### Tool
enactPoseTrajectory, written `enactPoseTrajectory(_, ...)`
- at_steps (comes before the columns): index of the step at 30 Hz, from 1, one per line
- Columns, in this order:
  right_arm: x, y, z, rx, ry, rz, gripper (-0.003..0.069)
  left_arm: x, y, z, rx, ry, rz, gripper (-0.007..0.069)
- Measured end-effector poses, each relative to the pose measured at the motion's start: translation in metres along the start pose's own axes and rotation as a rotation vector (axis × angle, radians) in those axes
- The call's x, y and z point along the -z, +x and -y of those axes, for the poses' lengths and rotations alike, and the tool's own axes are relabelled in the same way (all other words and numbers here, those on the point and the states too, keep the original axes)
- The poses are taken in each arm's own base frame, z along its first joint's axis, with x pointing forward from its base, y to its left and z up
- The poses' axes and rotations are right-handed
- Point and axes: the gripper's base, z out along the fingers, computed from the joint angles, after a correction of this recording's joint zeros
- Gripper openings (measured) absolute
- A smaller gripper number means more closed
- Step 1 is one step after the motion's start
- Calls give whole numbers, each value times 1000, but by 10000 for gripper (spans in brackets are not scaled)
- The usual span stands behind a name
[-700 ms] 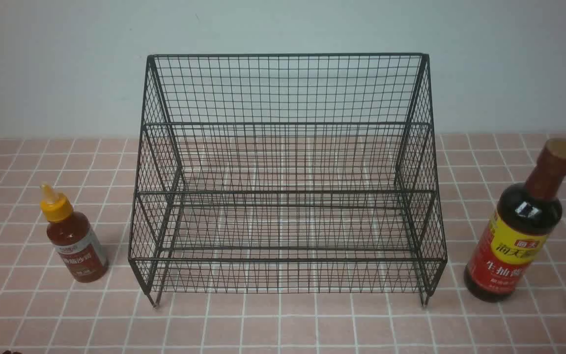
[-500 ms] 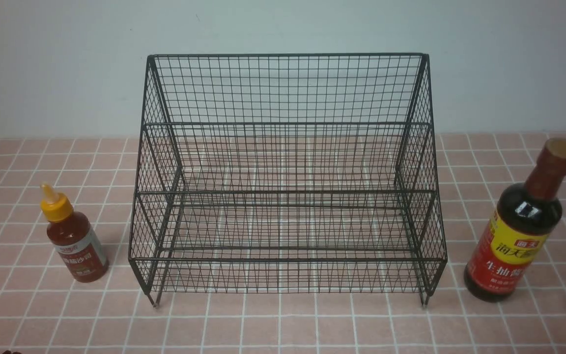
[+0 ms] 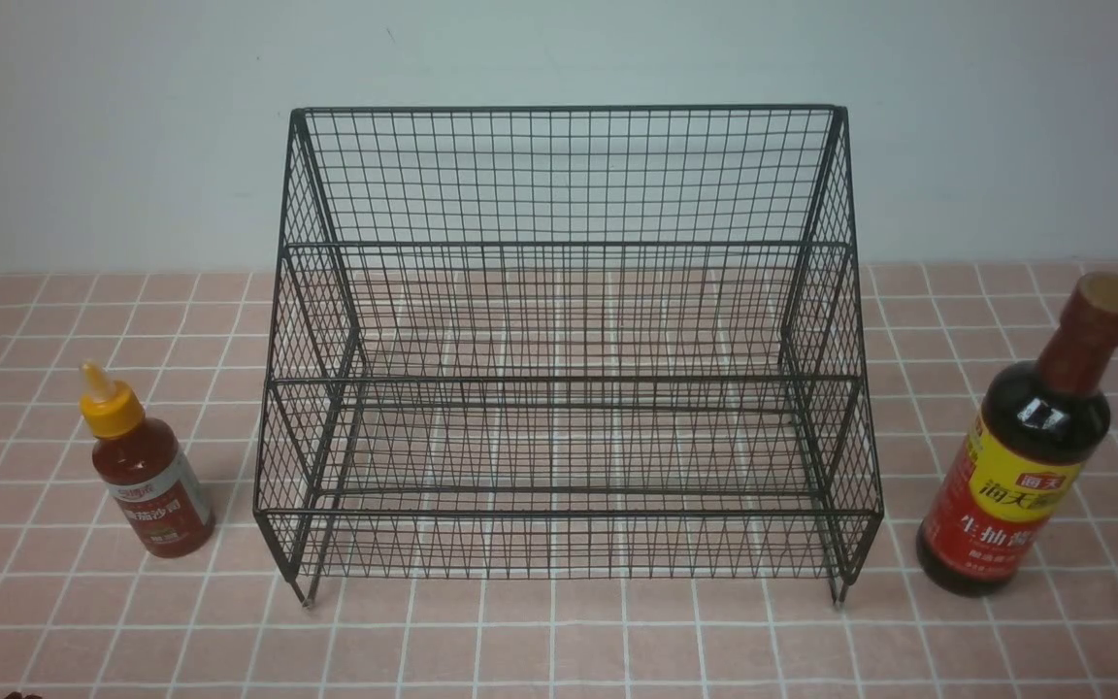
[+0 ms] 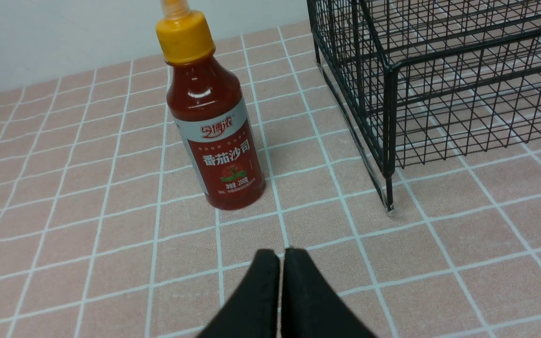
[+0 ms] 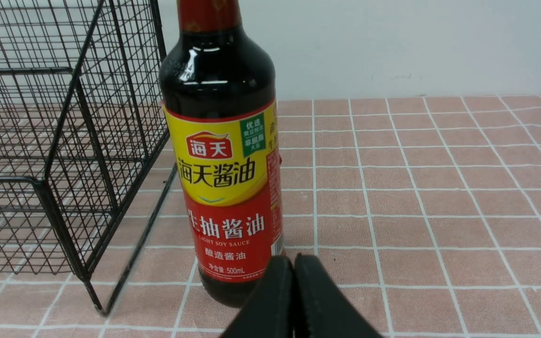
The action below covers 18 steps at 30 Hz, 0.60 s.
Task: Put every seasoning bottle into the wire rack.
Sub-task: Use the right arm to grab the condiment bottle closest to it
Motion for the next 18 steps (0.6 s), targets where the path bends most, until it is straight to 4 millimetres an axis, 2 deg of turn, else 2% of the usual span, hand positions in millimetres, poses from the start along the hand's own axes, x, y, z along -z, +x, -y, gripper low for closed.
enactPoseTrajectory(11,0,-2,-1,-15,-6,23,-13,0,0,0,0,0,0,-7)
enactPoseTrajectory(14,0,-11,-2,-89,-31,131,-13,0,0,0,0,0,0,-7)
enactPoseTrajectory(18,6,-31,-2,-270,-73,360,-13,0,0,0,0,0,0,-7)
